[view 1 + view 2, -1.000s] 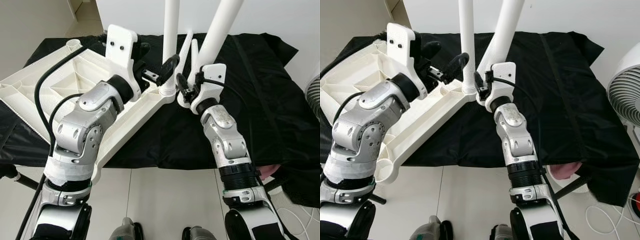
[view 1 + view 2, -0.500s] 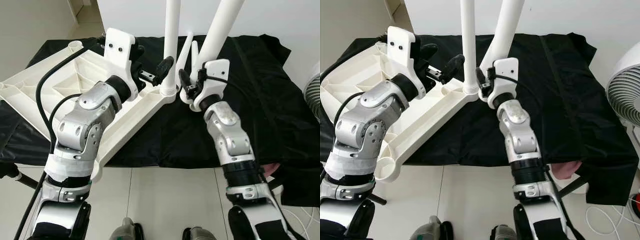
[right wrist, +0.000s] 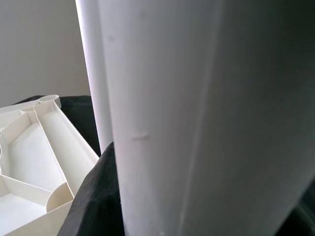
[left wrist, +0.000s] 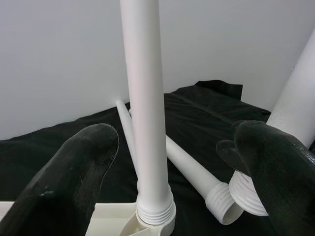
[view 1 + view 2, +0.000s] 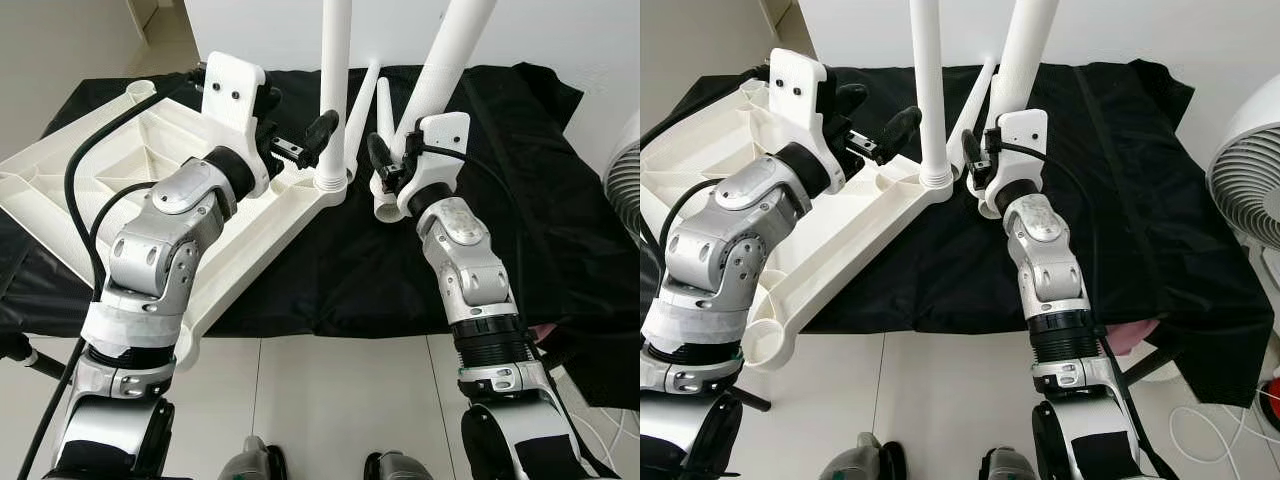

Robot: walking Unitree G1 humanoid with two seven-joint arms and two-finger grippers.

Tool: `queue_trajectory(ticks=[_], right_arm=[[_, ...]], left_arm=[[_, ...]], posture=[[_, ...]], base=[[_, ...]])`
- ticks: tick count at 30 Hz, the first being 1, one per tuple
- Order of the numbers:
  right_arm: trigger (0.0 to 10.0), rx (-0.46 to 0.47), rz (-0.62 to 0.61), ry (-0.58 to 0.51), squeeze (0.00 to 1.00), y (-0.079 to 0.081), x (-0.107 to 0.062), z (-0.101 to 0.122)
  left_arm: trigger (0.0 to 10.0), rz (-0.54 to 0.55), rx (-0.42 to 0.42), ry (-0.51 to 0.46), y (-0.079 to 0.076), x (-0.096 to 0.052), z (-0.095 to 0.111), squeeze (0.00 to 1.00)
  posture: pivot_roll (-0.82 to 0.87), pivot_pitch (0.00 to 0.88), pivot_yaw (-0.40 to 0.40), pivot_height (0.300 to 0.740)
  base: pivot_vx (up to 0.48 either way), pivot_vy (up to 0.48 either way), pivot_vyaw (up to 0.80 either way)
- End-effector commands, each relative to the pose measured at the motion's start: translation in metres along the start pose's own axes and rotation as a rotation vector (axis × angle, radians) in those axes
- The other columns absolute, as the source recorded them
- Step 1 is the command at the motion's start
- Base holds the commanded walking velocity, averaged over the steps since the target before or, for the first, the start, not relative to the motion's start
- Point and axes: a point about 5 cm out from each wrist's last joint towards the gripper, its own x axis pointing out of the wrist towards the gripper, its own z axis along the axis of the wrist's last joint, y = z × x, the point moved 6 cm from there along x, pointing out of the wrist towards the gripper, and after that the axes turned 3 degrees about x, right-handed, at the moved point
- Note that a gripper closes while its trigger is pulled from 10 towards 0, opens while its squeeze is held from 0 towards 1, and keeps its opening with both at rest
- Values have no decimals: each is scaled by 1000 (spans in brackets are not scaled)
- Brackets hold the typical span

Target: Building children table

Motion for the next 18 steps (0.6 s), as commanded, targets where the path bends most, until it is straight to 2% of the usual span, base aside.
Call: queue_trajectory(ticks=[1, 9, 18], right_arm=[[10000, -11, 30, -22, 0, 7, 3, 7], [10000, -24, 33, -35, 0, 7, 5, 11], [10000, -14, 27, -32, 0, 8, 4, 9]], left_arm=[[10000, -50, 17, -6, -6, 0, 1, 0], [10000, -72, 42, -8, -11, 2, 2, 0], [10000, -78, 77, 22, -7, -8, -4, 0]], posture=[[-97, 159, 101, 740], [-50, 162, 113, 740], [-28, 177, 114, 740]], base=[[0, 0, 0], [0, 0, 0], [0, 0, 0]])
